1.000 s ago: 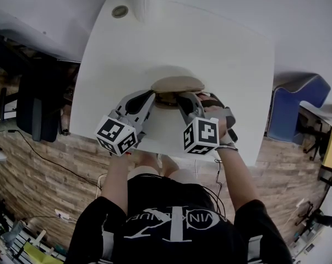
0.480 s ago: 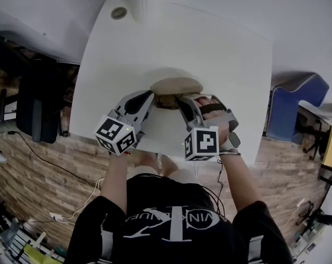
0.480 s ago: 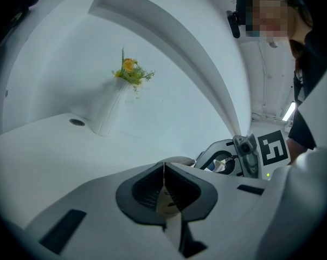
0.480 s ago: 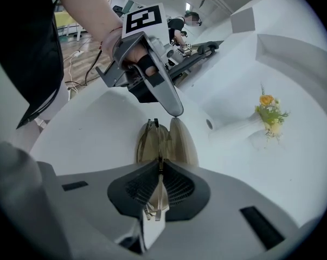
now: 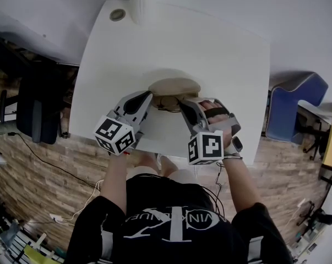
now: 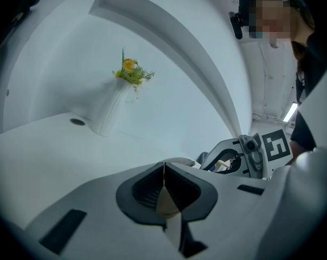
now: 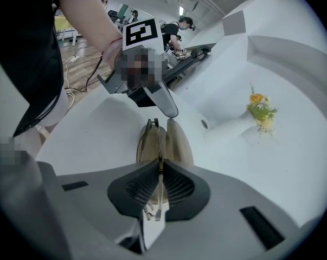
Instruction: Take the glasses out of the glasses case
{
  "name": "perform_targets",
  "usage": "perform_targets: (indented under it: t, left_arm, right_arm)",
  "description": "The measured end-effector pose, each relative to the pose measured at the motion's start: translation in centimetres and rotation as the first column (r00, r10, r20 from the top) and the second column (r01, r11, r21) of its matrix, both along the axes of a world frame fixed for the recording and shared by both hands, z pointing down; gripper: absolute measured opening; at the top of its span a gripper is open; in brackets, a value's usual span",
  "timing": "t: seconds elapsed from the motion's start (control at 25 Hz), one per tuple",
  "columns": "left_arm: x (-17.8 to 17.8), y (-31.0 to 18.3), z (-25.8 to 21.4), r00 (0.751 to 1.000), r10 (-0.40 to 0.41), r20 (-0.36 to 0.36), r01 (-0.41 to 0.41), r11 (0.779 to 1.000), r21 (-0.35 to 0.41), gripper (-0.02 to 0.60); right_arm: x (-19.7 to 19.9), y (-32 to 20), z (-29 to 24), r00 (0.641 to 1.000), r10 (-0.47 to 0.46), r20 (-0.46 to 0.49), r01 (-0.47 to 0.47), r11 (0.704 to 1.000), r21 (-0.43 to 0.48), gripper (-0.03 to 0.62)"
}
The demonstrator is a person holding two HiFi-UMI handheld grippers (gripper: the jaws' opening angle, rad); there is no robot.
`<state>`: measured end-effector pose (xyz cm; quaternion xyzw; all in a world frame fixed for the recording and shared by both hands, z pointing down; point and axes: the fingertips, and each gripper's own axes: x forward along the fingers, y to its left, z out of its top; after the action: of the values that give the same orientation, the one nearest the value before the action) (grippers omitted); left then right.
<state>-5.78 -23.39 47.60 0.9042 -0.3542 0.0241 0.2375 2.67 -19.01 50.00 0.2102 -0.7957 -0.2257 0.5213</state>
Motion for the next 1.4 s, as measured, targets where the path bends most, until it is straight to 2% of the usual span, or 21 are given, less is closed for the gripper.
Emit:
perform_targets:
  t: [0.44,0.96,1.08,1.4]
  left_arm:
    - [0.4,0.8,-0.1,1.000,-0.011,0.005,0.011,1.000,0.009,0.015]
    - [0.2,2.0,-0.4,0.999,-0.031,0.008,0.031,0.999,0.019,0.015]
    - [-0.1,2.3,-0.8,0.999,-0.043,0.004,0.043,0.999,0.028,0.015]
    - [-1.2,2.6,-2.8,0.997,-0.079,0.006,0.078,0.993,0.086,0.015]
  right_arm:
    - [1.5,1.6,-1.0,0.988,0.086,0.125,-0.083,0.996,-0.029,0.038]
    - [3.1,3.1,-2.5,0.936,0.202,0.289,-0.189,0.979,-0.071,0.038]
    - [3.6,3.2,-3.1,0.911,0.239,0.335,-0.225,0.971,-0.080,0.038]
    - [4.9,3.1,-4.8,0.802,0.349,0.484,-0.332,0.935,-0.125,0.038]
